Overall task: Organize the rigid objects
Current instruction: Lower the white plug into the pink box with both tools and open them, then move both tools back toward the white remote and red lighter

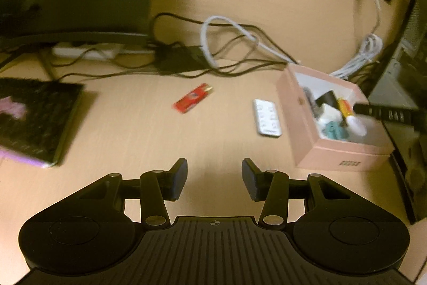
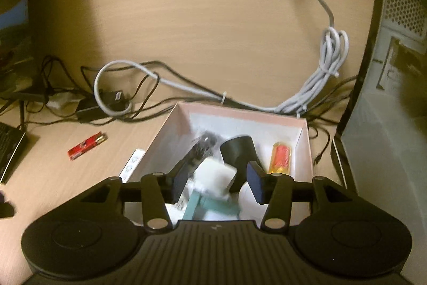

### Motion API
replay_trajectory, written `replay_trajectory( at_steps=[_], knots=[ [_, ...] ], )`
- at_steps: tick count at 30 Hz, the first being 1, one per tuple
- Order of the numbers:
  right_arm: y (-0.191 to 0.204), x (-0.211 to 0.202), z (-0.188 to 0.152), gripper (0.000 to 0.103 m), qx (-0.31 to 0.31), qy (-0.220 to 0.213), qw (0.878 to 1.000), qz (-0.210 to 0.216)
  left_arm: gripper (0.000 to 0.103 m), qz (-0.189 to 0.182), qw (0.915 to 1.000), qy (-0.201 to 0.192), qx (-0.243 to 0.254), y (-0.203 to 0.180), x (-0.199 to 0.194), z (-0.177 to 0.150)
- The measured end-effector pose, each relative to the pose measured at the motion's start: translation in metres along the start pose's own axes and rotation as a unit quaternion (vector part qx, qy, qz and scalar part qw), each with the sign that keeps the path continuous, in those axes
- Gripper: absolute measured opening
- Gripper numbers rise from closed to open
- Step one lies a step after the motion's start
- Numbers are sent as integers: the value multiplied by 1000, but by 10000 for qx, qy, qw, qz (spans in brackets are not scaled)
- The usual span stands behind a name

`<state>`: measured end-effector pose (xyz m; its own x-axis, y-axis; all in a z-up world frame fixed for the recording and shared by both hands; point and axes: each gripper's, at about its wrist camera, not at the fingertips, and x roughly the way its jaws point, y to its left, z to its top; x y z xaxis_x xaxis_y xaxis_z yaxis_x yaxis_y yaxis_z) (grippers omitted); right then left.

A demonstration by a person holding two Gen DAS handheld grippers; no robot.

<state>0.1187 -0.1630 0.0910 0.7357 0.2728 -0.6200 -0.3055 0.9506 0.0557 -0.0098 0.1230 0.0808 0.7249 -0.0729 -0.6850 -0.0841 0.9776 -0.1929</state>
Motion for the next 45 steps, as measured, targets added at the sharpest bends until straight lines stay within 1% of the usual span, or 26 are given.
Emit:
replay_trajectory(
  at_steps=[4, 6, 9, 13, 15, 18, 20, 23, 25, 27, 30, 31, 32, 33, 34, 35, 36, 37, 38, 40, 43, 45],
  knots=[
    [9, -27, -25, 49, -227, 2, 9997, 102, 50, -578, 9982, 52, 173, -19, 34, 20],
    [14, -40, -39, 49, -423, 38, 9991, 74, 50, -729, 9968, 130, 286, -31, 56, 31],
    [17, -55, -59, 49, -602, 100, 9981, -71, 50, -758, 9954, 253, 533, -47, 89, 42],
    [14, -72, -79, 49, -634, 183, 9975, -242, 50, -453, 9929, 397, 1023, -64, 123, 50],
    [10, -77, -85, 49, -586, 241, 9975, -297, 50, -421, 9913, 540, 1127, -67, 136, 52],
    [4, -82, -92, 49, -448, 339, 9977, -368, 50, -586, 9903, 690, 1056, -66, 148, 56],
    [-1, -83, -95, 49, -337, 394, 9978, -405, 49, -679, 9895, 718, 1057, -64, 152, 59],
    [-5, -84, -100, 49, -226, 476, 9977, -420, 47, -969, 9862, 898, 994, -59, 159, 63],
    [-5, -84, -103, 49, -209, 522, 9975, -432, 50, -1119, 9844, 1005, 917, -54, 165, 65],
    [-4, -84, -105, 49, -217, 567, 9972, -437, 53, -1167, 9828, 964, 1055, -54, 165, 65],
    [0, -83, -106, 49, -239, 599, 9970, -439, 54, -1231, 9815, 924, 1141, -52, 166, 66],
    [1, -84, -107, 49, -247, 604, 9969, -433, 51, -1196, 9817, 905, 1175, -52, 167, 67],
    [2, -84, -107, 49, -255, 610, 9969, -432, 47, -1039, 9827, 863, 1265, -52, 167, 66],
    [3, -85, -107, 49, -269, 614, 9968, -427, 40, -829, 9829, 776, 1447, -53, 166, 65],
    [3, -85, -108, 49, -276, 620, 9968, -428, 38, -691, 9819, 714, 1615, -54, 166, 64],
    [3, -86, -109, 49, -277, 627, 9967, -434, 38, -614, 9801, 676, 1765, -56, 166, 63],
    [3, -87, -109, 49, -274, 632, 9967, -434, 39, -619, 9790, 667, 1827, -57, 165, 63],
    [3, -87, -110, 49, -264, 637, 9967, -434, 44, -665, 9782, 677, 1847, -58, 165, 63],
    [3, -88, -112, 49, -250, 646, 9966, -436, 46, -731, 9778, 694, 1840, -59, 165, 63],
    [2, -89, -115, 49, -213, 681, 9964, -457, 46, -795, 9778, 674, 1816, -61, 166, 63],
    [4, -89, -119, 49, -188, 749, 9959, -477, 46, -661, 9757, 518, 2026, -67, 168, 59],
    [5, -90, -122, 49, -202, 769, 9957, -483, 46, -518, 9705, 387, 2321, -73, 169, 55]
  ],
)
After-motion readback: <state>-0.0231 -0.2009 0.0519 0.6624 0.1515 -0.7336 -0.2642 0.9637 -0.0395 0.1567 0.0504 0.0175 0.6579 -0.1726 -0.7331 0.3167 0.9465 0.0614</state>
